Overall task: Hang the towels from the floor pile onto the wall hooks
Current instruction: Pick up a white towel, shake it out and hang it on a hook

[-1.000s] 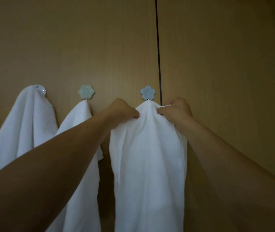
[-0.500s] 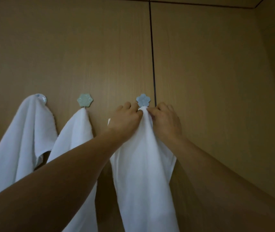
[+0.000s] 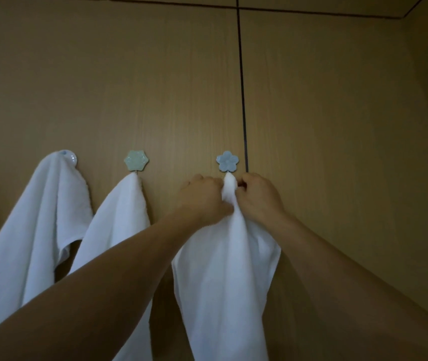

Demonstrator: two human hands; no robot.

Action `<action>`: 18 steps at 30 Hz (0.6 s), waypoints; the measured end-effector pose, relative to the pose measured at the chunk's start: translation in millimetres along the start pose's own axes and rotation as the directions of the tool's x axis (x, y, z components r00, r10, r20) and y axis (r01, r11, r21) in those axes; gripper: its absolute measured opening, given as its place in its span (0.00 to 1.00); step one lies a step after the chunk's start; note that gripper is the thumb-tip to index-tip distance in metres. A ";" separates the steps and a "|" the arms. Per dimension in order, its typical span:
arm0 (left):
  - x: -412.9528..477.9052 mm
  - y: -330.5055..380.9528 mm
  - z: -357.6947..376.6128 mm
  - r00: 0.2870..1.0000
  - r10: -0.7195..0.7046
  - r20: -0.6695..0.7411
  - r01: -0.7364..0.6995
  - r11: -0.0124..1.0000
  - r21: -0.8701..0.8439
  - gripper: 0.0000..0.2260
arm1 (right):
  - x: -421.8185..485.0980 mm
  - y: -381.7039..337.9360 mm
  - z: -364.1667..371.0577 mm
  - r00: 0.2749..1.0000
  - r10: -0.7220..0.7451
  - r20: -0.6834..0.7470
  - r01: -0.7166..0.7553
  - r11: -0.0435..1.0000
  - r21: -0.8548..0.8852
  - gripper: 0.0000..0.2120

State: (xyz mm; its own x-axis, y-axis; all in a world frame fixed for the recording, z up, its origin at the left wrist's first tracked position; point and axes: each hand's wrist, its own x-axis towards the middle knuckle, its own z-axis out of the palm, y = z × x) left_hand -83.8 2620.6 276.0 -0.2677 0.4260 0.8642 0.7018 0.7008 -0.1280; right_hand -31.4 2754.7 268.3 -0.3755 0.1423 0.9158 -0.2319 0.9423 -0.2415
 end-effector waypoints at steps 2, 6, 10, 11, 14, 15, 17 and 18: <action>1.7 3.0 -2.0 0.989 -0.075 0.124 0.080 0.996 -0.032 0.14 | -3.6 0.1 -1.6 0.999 0.020 0.036 -0.020 1.000 0.006 0.13; -0.6 1.9 -8.5 0.968 -0.148 0.201 0.197 0.947 -0.253 0.07 | -21.4 -2.3 -0.3 1.000 -0.011 0.029 0.009 0.998 0.068 0.12; -16.5 1.7 -13.5 0.950 -0.226 0.214 0.309 0.768 -0.562 0.07 | -46.0 -6.6 6.2 1.000 0.027 0.015 -0.030 0.958 0.285 0.19; -23.3 1.1 -12.8 0.946 -0.242 0.215 0.324 0.723 -0.610 0.09 | -50.7 -5.1 8.1 0.997 0.053 0.060 -0.070 0.942 0.328 0.23; -50.8 -1.5 -3.2 0.923 -0.191 0.334 0.381 0.563 -0.733 0.14 | -61.6 4.6 10.7 0.981 0.092 0.172 -0.146 0.932 0.333 0.25; -61.3 -2.4 2.8 0.917 -0.164 0.363 0.393 0.509 -0.765 0.14 | -66.8 7.7 10.7 0.976 0.095 0.198 -0.157 0.931 0.329 0.24; -82.5 -2.0 14.3 0.889 -0.222 0.402 0.457 0.343 -0.821 0.10 | -78.5 13.0 11.5 0.959 0.106 0.261 -0.200 0.908 0.367 0.23; -92.8 0.3 17.9 0.849 -0.271 0.453 0.513 0.218 -0.830 0.10 | -86.2 15.5 12.4 0.949 0.125 0.288 -0.239 0.883 0.403 0.23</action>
State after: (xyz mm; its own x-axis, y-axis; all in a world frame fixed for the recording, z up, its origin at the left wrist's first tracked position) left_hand -70.6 2591.5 187.1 -0.7169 0.4310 0.5480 0.5638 -0.1040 0.8193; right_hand -13.8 2753.3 181.7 -0.6440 0.1656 0.7469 -0.4772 0.6761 -0.5614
